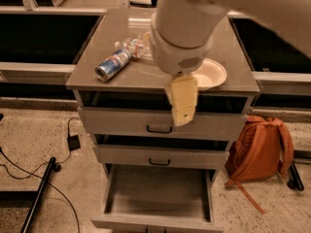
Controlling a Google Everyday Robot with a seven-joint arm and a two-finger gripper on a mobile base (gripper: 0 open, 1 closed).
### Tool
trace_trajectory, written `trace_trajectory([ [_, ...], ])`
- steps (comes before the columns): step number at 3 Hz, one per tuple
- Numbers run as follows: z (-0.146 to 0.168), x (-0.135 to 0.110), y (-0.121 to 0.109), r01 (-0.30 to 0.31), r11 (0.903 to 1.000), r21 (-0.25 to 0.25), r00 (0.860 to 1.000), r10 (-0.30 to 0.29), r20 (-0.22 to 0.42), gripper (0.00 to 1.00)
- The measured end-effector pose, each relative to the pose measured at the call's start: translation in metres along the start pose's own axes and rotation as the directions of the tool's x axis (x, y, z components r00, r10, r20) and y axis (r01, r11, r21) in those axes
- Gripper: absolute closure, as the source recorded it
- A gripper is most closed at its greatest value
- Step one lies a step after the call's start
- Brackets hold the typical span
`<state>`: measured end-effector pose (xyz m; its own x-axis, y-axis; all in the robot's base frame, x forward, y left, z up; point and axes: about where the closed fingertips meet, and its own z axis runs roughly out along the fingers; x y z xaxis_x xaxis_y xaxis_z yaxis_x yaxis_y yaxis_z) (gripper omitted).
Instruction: Place redbull can into bottom drawer
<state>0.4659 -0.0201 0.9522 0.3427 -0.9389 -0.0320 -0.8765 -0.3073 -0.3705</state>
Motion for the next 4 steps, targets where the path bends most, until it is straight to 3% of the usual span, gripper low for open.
trace_trajectory([
  [1, 0.001, 0.0, -0.003, 0.015, 0.9999, -0.002, 1.0, -0.015, -0.001, 0.0],
  [2, 0.023, -0.007, -0.026, 0.164, 0.9857, -0.04, 0.986, -0.164, 0.004, 0.0],
  [3, 0.064, -0.011, -0.077, 0.351, 0.9332, -0.076, 0.936, -0.351, 0.014, 0.0],
  [4, 0.115, -0.024, -0.133, 0.498, 0.8597, -0.114, 0.867, -0.497, 0.039, 0.0],
])
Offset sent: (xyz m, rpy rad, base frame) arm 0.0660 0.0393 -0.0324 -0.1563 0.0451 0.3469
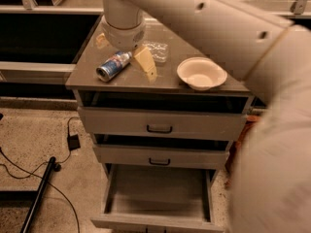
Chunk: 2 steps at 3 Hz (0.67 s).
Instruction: Place redbull can into bottom drawer
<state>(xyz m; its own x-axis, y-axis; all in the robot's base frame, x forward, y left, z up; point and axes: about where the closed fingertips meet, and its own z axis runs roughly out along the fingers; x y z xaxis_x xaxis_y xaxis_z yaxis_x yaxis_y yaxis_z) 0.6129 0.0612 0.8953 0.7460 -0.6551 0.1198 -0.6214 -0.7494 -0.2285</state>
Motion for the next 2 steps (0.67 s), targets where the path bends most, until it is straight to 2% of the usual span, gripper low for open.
trace_trajectory([
  [1, 0.04, 0.014, -0.05, 0.105, 0.9936, -0.043, 0.994, -0.104, 0.02, 0.0],
  [2, 0.071, 0.022, -0.081, 0.148, 0.9877, -0.05, 0.988, -0.145, 0.055, 0.0],
])
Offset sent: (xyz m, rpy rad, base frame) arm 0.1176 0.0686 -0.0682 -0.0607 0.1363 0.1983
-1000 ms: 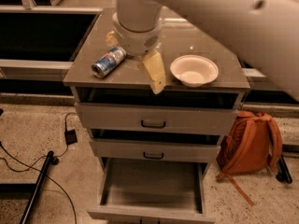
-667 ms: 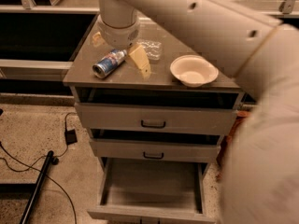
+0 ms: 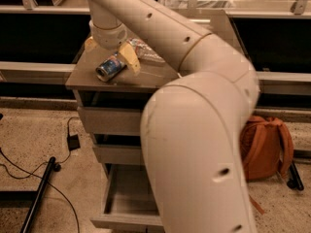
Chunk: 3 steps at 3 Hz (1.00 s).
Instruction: Place redbull can into bottom drawer
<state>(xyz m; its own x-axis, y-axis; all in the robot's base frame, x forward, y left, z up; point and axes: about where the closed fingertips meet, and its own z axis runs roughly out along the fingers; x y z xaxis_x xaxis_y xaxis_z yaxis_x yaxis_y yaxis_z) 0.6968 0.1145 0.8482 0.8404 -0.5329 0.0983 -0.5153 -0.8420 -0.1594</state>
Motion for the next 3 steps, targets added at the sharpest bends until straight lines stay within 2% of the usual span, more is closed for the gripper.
trace_trajectory([
  [1, 0.024, 0.006, -0.022, 0.027, 0.9996, -0.003, 0.999, -0.027, 0.037, 0.26],
  [2, 0.037, 0.003, -0.024, 0.038, 0.9991, -0.021, 0.998, -0.036, 0.058, 0.49],
  [3, 0.033, 0.004, -0.025, 0.038, 0.9991, -0.021, 0.998, -0.036, 0.058, 0.72],
])
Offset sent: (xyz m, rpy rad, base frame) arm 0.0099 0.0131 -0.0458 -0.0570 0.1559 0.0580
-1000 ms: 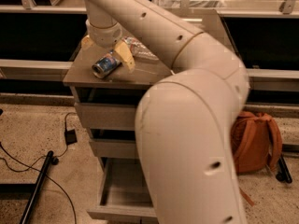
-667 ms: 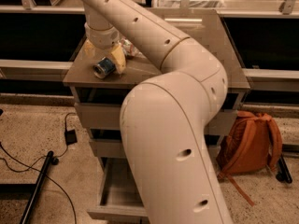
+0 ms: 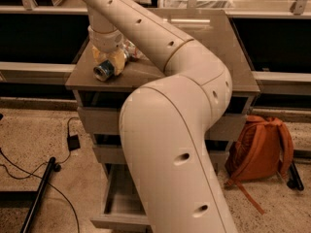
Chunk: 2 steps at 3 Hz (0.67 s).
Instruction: Place redbull can into bottom drawer
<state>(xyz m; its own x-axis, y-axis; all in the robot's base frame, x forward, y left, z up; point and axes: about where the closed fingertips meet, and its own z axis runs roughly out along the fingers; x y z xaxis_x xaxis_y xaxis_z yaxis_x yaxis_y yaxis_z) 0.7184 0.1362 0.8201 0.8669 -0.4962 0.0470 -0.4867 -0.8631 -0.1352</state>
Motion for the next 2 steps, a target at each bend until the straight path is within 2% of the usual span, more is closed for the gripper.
trace_trajectory([
  [1, -0.055, -0.036, 0.031, -0.108, 0.9815, 0.158, 0.988, 0.088, 0.126, 1.0],
  [2, -0.129, -0.097, 0.056, -0.276, 0.9045, 0.325, 0.943, 0.188, 0.275, 1.0],
])
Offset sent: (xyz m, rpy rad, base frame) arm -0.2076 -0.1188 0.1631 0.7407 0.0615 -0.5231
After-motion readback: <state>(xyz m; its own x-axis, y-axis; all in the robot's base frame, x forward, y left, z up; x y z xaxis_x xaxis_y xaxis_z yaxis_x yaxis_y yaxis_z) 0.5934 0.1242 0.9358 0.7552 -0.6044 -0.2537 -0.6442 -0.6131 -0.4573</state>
